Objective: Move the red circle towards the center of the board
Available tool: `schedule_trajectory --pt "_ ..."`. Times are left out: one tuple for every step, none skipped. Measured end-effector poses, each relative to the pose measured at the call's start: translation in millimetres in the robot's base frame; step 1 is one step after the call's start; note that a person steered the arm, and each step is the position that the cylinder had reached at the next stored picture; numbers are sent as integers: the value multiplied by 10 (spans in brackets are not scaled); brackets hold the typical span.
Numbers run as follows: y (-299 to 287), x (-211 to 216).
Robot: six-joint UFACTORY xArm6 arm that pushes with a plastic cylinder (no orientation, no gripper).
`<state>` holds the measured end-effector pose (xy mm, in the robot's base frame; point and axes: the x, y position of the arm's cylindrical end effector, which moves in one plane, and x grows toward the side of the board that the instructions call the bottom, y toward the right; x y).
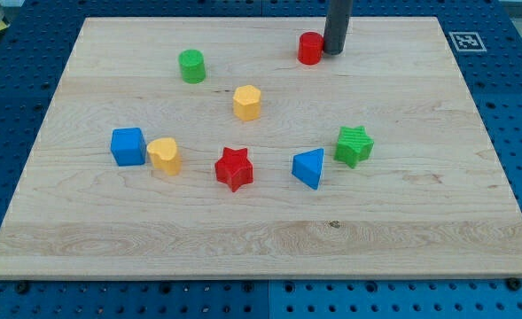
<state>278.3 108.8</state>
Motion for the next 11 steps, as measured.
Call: schedule_trajectory --pt "63 -145" --pt "14 -428" --pt "-358 -434" --pt "-519 -377" --pt "-516 -198" --pt "-506 -117" --pt "-506 -198" --pt "-475 -281" --pt "-253 -168" --pt "-71 -3" --pt "-49 104"
